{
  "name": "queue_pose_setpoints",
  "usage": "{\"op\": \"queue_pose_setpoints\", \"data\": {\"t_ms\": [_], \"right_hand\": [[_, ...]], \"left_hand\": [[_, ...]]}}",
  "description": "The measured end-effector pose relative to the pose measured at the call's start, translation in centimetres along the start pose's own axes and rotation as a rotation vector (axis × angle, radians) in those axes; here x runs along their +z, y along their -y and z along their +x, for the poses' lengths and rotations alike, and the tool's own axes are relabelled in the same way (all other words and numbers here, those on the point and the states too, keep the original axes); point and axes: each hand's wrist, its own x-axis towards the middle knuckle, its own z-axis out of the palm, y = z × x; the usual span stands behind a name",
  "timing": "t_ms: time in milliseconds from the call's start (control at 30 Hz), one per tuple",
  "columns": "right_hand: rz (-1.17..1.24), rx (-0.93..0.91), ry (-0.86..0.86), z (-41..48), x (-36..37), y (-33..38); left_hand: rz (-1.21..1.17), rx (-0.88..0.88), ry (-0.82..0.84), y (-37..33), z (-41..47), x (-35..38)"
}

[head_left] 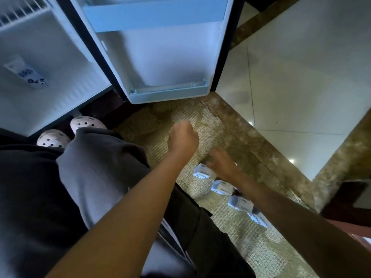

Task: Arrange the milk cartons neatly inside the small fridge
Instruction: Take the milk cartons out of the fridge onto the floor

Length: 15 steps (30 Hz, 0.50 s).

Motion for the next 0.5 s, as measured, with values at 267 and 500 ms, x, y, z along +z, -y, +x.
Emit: {"op": "queue_pose_setpoints", "data": {"t_ms": [267,500], "right_hand": [[0.065,-0.304,-0.381,0.6,-7.9,13.7],[0.098,-0.518,-0.41,1.7,-9.3,28.4]], "left_hand": [[-0.171,0.063,-0.26,-0.6,-0.1,-10.9],[-0.183,-0.094,-0.511,7.6,-1.3,-20.4]]}}
